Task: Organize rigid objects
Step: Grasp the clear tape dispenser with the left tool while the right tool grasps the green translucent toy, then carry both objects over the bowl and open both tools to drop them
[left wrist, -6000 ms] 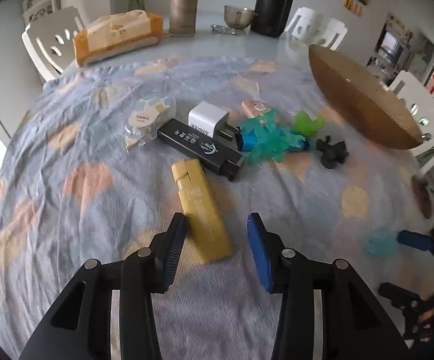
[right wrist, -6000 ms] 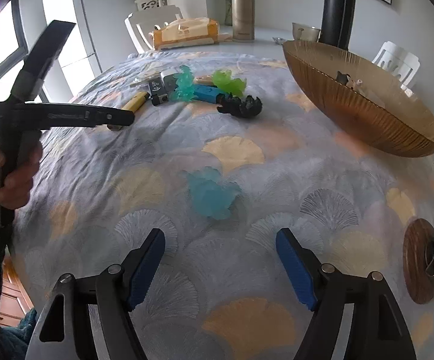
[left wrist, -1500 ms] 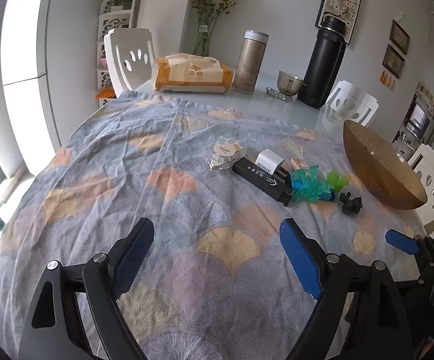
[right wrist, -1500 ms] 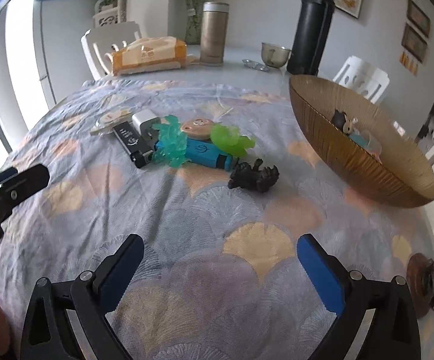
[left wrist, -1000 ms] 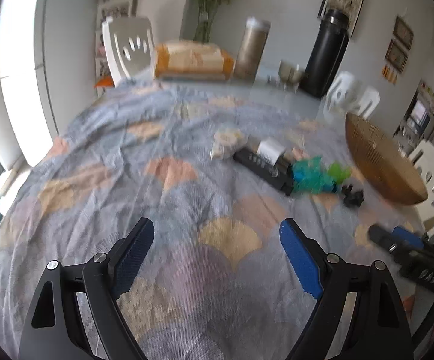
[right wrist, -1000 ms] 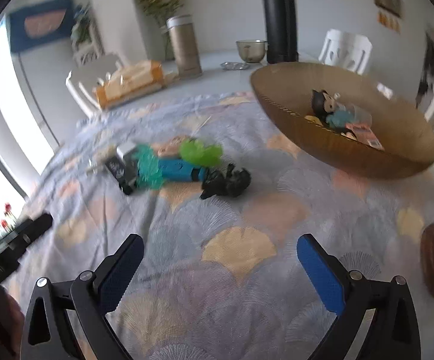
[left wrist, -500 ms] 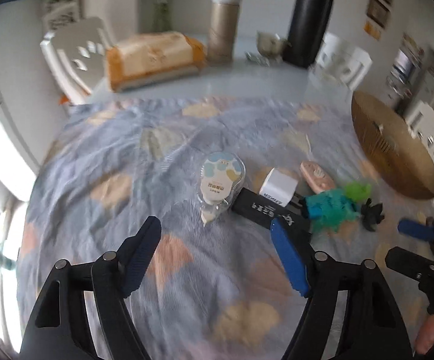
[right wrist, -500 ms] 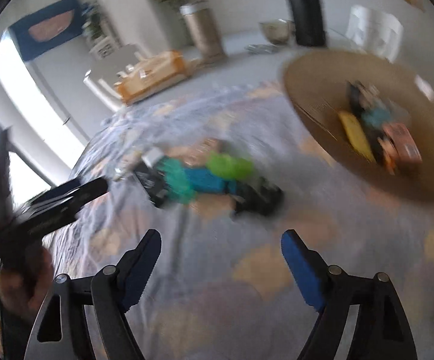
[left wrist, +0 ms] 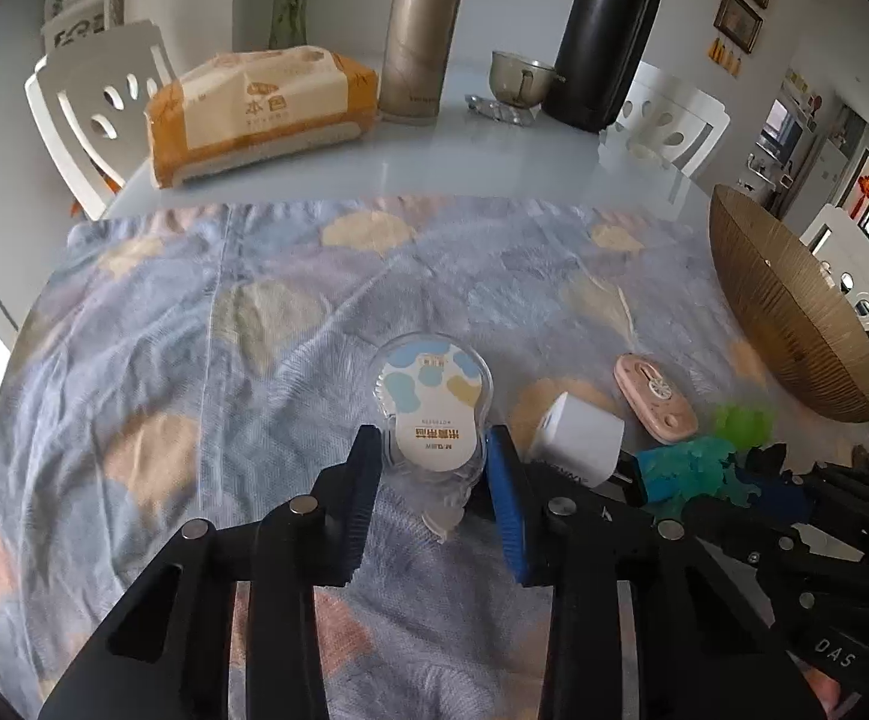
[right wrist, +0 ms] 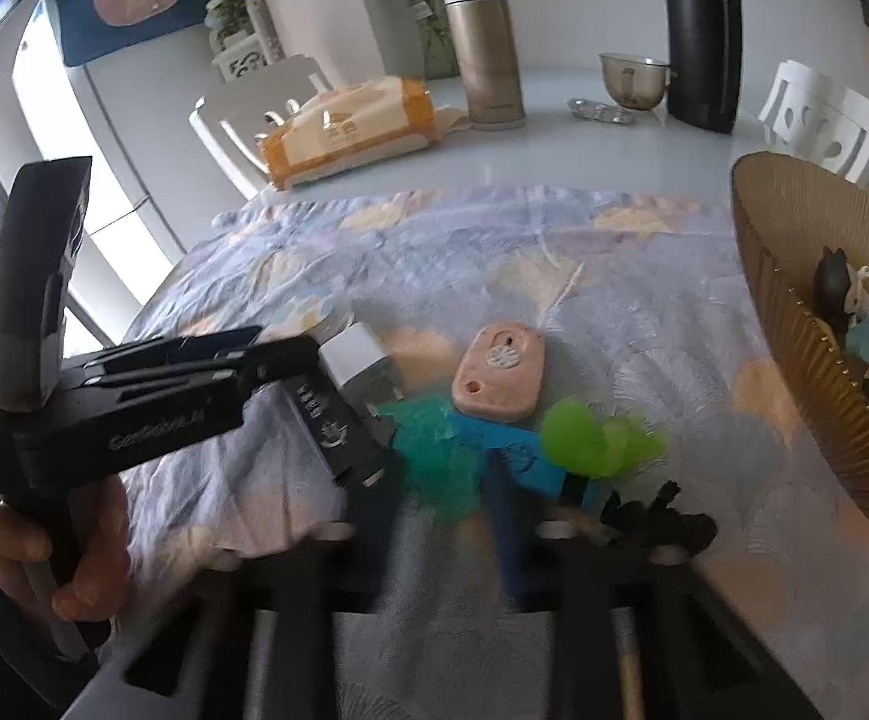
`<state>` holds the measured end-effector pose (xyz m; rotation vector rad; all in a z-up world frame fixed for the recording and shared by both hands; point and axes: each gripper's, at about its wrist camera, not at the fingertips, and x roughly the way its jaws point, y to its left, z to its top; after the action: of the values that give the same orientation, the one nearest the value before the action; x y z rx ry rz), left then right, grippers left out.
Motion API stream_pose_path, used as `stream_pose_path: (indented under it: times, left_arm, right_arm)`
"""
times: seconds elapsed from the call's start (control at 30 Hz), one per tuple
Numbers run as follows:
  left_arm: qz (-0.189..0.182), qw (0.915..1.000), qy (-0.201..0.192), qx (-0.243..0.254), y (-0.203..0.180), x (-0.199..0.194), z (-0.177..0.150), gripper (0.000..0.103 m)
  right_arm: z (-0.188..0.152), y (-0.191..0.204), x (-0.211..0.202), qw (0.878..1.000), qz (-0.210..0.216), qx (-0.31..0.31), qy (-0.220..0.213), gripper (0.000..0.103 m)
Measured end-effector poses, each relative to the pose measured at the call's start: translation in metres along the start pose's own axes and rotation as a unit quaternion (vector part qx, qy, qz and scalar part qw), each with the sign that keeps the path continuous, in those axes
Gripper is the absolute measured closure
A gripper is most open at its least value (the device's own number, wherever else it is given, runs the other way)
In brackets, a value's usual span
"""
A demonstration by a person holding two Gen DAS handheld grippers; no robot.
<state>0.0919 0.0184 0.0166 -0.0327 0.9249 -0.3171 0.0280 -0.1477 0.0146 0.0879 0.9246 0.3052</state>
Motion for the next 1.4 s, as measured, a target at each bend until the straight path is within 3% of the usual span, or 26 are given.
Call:
stream_pose_path:
  times: [0.13,0.33,0.57,0.73,0.8,0.87,0.93,0.97,1.13,1.2,1.23,1.27,1.33,1.4]
  left_arm:
    - [-0.004,0.9998,-0.008,-0.015,0.006,-0.014,-0.007,0.071]
    - [-0.009,0.9993,-0.036,-0.01,-0.003,-0.063,-0.039,0.071]
    - [-0.01,0.9997,-0.019,-0.014,-0.022,-0.084,-0.102,0.071]
    - [0.023,0.9997,-0.004,0.006,-0.033,-0.075,-0.114,0.07]
    - [0.027,0.9996,-0.006,0.009,-0.034,-0.076,-0.115,0.06]
    - [0.018,0.9998,-0.007,0.007,-0.033,-0.075,-0.116,0.047]
    - [0.037,0.9993,-0.01,0.005,-0.034,-0.075,-0.116,0.033]
    - [0.05,0.9987,-0.007,0.003,-0.034,-0.073,-0.114,0.032]
    - [0.077,0.9967,0.01,0.023,-0.041,-0.063,-0.113,0.034]
    - [0.094,0.9946,0.0,0.043,-0.05,-0.064,-0.113,0.05]
    - [0.104,0.9932,-0.005,0.052,-0.054,-0.064,-0.113,0.064]
    - [0.104,0.9927,-0.005,0.06,-0.058,-0.063,-0.113,0.064]
    - [0.085,0.9945,-0.008,0.06,-0.063,-0.064,-0.111,0.064]
    - [0.066,0.9955,-0.025,0.062,-0.073,-0.072,-0.107,0.064]
  right_arm:
    - [0.0,-0.003,-0.01,1.0,0.021,0.01,-0.012,0.082]
    - [-0.016,-0.003,-0.067,0.998,0.033,0.019,-0.047,0.082]
    - [-0.071,-0.016,-0.079,0.998,0.044,0.032,0.007,0.082]
    - [-0.088,-0.016,-0.064,0.998,0.058,0.02,0.011,0.082]
    - [-0.091,-0.016,-0.064,0.998,0.054,0.016,0.004,0.081]
    - [-0.092,-0.02,-0.062,0.998,0.056,0.024,0.009,0.072]
    - [-0.092,-0.024,-0.063,0.997,0.07,0.034,0.008,0.056]
    - [-0.092,-0.025,-0.064,0.997,0.067,0.036,0.005,0.051]
    - [-0.09,-0.022,-0.062,0.999,0.038,0.035,0.0,0.048]
    - [-0.089,-0.019,-0.061,0.999,0.02,0.029,-0.001,0.048]
    - [-0.087,-0.017,-0.06,1.0,0.003,0.025,-0.002,0.048]
    - [-0.086,-0.016,-0.058,1.0,-0.012,0.023,-0.001,0.048]
    - [-0.084,-0.015,-0.058,0.999,-0.033,0.019,-0.002,0.058]
    - [-0.084,-0.017,-0.062,1.0,-0.017,0.019,-0.009,0.064]
